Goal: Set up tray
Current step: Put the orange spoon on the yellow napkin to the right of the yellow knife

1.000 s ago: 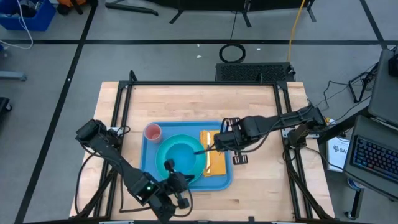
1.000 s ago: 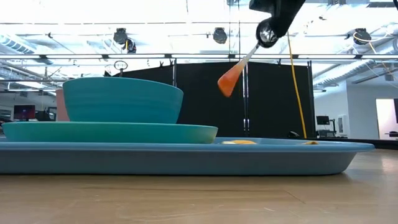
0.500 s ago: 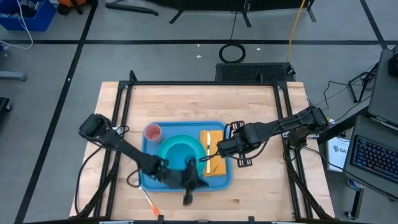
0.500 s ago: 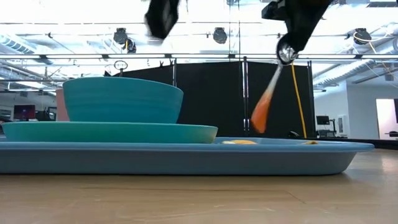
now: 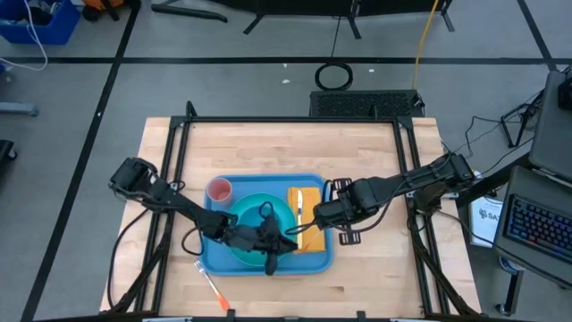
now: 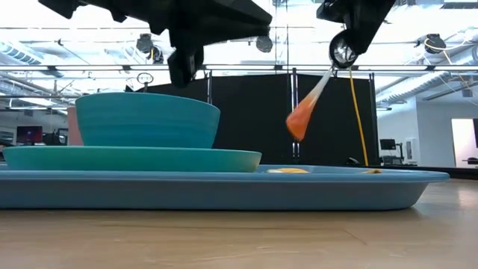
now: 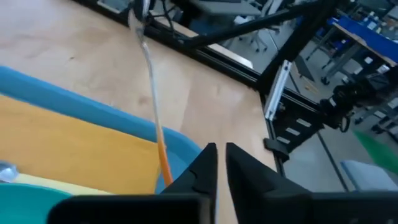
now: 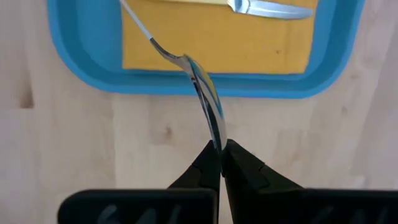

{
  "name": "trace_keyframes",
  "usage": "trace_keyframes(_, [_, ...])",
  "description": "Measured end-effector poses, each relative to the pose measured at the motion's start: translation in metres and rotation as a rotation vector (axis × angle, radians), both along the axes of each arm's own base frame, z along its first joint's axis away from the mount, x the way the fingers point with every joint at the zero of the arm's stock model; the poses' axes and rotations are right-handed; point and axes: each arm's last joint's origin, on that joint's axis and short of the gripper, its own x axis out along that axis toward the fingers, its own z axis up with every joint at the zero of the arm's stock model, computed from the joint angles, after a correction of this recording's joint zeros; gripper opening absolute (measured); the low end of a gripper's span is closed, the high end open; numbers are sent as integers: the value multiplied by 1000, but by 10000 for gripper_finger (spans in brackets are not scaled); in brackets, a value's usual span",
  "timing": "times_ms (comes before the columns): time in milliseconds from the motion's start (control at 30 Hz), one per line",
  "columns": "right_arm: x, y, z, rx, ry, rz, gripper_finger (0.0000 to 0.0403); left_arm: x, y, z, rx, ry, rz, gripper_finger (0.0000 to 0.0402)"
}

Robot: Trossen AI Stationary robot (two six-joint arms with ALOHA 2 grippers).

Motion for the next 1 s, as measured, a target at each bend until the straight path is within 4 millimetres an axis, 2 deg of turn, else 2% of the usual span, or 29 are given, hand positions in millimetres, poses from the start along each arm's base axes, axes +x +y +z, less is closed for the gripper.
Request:
trace_keyframes(333, [3,1,2,17,-50,-11,0,6,12,-2,-54,34,-76,149])
trace_keyframes(467, [1,-1,8,56,-78,-12,0,6,16,-4,-50,59,-71,179])
trace_keyframes(667, [-2,-2,20,109,-156,-41,0,7,18,-5,-42,65,-56,189])
trace_keyframes(1000, [-2,-5,22,116,-169,-70,0,6,19,-7,-26,81,-51,189])
